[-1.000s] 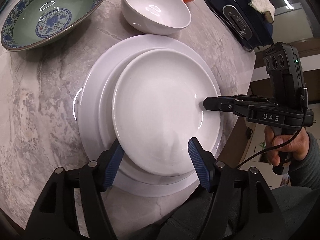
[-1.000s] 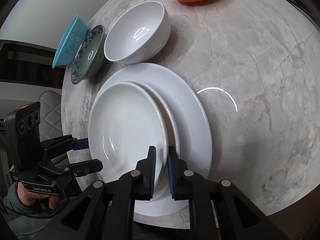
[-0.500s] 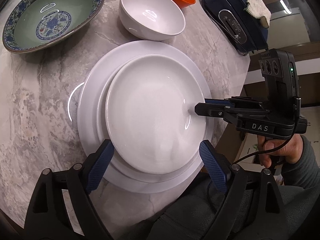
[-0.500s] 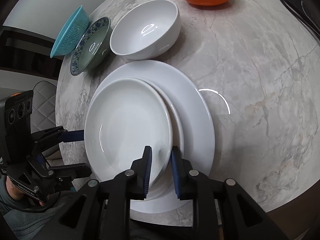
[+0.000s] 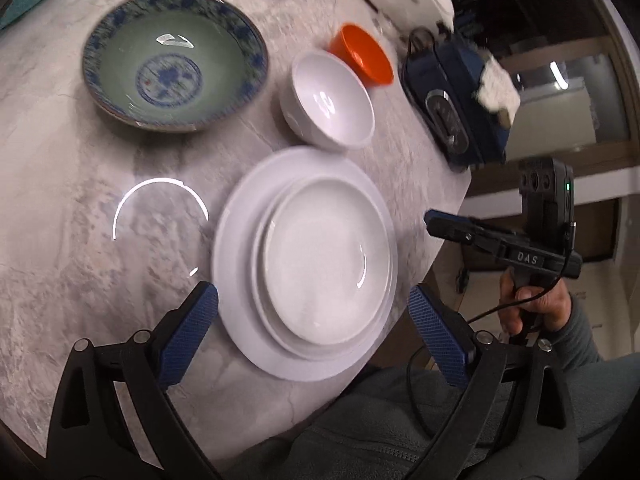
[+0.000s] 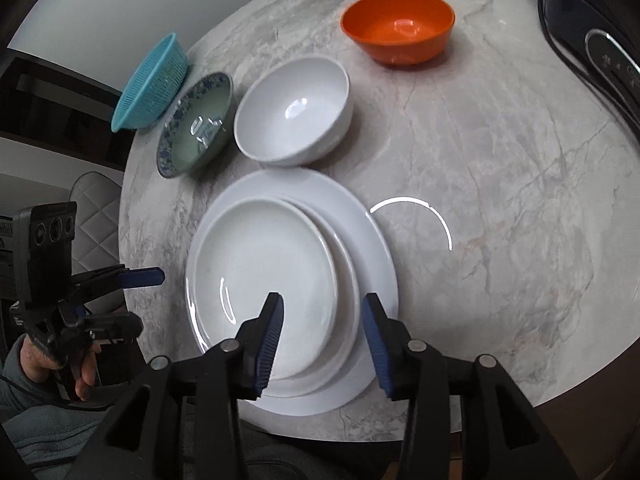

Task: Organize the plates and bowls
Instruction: 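Move both grippers to the rim of the blue-patterned bowl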

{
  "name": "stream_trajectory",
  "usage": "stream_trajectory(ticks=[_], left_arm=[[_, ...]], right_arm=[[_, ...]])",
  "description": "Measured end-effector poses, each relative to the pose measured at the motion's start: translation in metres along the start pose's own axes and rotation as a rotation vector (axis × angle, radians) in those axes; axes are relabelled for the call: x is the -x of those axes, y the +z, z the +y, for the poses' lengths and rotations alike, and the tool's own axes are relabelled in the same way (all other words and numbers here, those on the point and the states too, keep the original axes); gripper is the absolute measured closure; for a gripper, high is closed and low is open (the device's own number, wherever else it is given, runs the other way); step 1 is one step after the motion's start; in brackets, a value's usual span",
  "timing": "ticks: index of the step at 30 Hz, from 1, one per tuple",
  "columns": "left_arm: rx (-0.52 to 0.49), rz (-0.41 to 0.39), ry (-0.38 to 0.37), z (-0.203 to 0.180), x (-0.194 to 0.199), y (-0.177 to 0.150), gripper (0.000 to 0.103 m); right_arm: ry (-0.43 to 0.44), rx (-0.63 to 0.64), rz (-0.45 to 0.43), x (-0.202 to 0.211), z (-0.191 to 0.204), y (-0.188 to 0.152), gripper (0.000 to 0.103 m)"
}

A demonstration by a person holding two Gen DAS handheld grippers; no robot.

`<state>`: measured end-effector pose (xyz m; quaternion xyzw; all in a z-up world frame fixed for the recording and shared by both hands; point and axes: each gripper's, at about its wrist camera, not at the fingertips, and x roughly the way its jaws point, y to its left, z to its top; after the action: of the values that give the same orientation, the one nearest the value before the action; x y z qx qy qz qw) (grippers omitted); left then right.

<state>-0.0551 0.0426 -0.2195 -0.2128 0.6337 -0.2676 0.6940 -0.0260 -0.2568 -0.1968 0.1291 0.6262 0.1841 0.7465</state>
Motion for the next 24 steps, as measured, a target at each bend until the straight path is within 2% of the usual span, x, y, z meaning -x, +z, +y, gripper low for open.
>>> stream_trajectory(ticks=[4,6,8,10,14,17,20,22,24], left_arm=[[0.121,-0.161,0.03,0.049,0.044,0.035,0.005],[0.149,-0.185,0.053,0.065,0.056,0.053,0.005],[0.172,-0.184,0.088,0.083,0.063,0.071,0.005],[0.223,-0.186,0.139,0.096,0.063,0.084,0.007],[0.263,-0.181,0.15,0.111,0.045,0.1,0.007],[0.277,-0.158,0.164,0.114,0.032,0.102,0.007],[0.297,-0.145,0.176,0.116,0.018,0.102,0.007],[0.309,-0.143,0.185,0.119,0.013,0.103,0.011],[0.31,-0.142,0.196,0.119,0.009,0.105,0.026]], right_arm=[[0.125,0.014,-0.138,0.034,0.01,0.034,0.046],[0.174,0.033,-0.181,0.04,0.02,0.06,0.045],[0.219,0.059,-0.183,0.037,0.033,0.09,0.044],[0.221,0.084,-0.168,0.025,0.045,0.121,0.044],[0.202,0.098,-0.073,-0.017,0.066,0.17,0.044],[0.183,0.116,-0.006,-0.052,0.079,0.193,0.045],[0.108,0.166,0.059,-0.078,0.092,0.206,0.046],[0.107,0.176,0.089,-0.091,0.097,0.207,0.048],[0.095,0.18,0.125,-0.104,0.098,0.211,0.051]])
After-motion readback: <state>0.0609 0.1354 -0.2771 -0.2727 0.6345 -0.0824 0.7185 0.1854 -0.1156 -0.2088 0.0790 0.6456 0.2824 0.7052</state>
